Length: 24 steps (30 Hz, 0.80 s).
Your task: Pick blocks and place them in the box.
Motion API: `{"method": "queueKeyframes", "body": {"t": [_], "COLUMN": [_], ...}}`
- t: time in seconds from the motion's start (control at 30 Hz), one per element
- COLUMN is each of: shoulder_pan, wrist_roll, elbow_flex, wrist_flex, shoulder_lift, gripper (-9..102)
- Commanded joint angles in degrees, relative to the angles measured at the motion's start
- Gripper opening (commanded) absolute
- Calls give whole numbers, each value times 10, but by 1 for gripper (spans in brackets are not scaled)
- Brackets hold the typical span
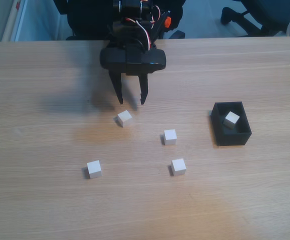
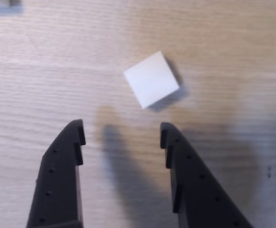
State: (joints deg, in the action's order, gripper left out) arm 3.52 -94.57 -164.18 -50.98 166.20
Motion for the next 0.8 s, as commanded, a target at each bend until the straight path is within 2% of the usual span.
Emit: {"method": "queueKeyframes", "body": {"t": [0.0, 0.37, 0.77], "shoulder_pan": [14, 49, 47], "wrist_roll": [-34, -134, -132], "elbow_flex": [12, 11, 35], "wrist_flex": [55, 118, 195], "shoulder_lift": [-35, -122, -231], "gripper": [16, 16, 16]}}
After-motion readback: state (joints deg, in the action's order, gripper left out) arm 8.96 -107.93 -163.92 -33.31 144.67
